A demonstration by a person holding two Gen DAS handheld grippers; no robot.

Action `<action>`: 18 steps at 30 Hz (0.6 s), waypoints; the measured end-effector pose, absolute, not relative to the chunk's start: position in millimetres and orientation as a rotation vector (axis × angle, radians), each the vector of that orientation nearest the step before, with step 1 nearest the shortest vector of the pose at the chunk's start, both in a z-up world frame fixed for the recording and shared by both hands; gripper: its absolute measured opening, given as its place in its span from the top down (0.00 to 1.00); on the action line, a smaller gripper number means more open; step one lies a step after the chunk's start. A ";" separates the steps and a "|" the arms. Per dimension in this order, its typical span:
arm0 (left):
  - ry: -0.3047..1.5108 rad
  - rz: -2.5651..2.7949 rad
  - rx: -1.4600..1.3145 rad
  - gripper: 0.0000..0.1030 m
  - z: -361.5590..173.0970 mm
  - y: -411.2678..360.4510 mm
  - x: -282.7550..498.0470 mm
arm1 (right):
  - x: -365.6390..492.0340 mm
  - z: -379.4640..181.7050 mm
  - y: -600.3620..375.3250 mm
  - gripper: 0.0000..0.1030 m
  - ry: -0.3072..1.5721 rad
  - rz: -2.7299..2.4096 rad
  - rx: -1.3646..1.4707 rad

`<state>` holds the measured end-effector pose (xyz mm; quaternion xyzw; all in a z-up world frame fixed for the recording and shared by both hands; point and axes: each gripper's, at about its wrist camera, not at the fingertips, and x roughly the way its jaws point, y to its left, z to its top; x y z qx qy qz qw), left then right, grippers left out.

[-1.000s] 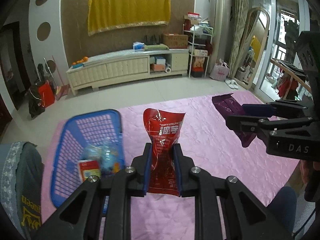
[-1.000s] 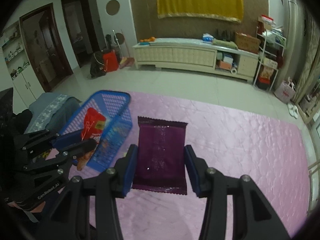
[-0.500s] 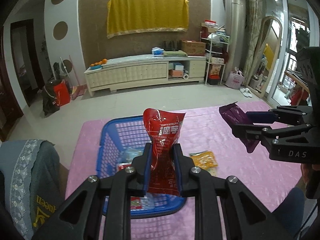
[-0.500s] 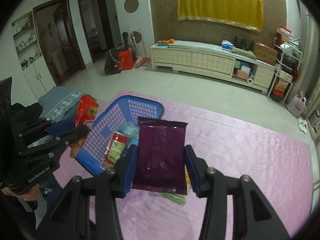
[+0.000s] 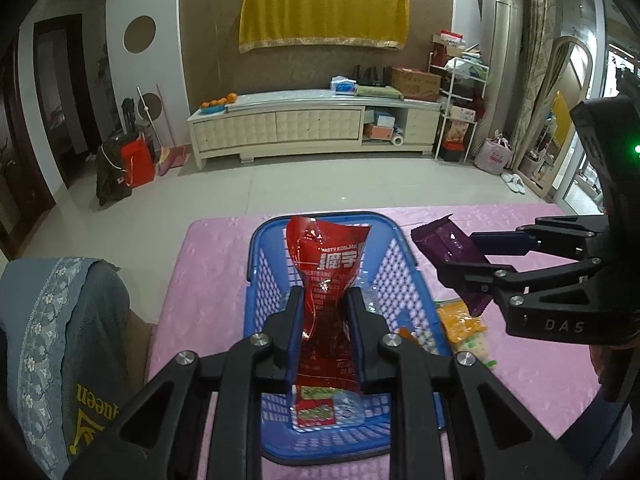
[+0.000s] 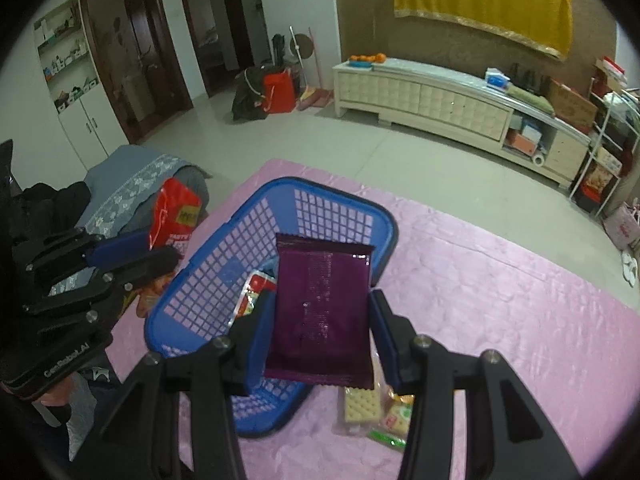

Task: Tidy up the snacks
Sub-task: 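Carry both packets over the basket and release them with both grippers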

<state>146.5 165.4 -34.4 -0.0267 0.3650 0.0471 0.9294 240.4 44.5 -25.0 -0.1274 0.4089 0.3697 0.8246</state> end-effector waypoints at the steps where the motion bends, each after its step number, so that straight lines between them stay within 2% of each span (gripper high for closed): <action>1: 0.751 0.098 -0.056 0.81 -36.0 167.7 149.8 | 244.0 -27.8 48.5 0.50 0.874 0.787 -0.274; 13: 0.787 0.120 -0.067 0.81 -55.0 178.2 170.6 | 281.5 -48.3 84.0 0.48 0.875 0.725 -0.345; 14: 0.792 0.123 -0.069 0.81 -56.2 178.3 170.8 | 283.3 -47.8 85.3 0.46 0.859 0.709 -0.362; 16: 0.800 0.129 -0.075 0.81 -57.8 178.9 169.6 | 285.1 -46.6 84.9 0.18 0.846 0.707 -0.368; 18: 0.803 0.132 -0.081 0.81 -57.8 179.3 166.9 | 283.3 -44.3 80.3 0.13 0.842 0.696 -0.356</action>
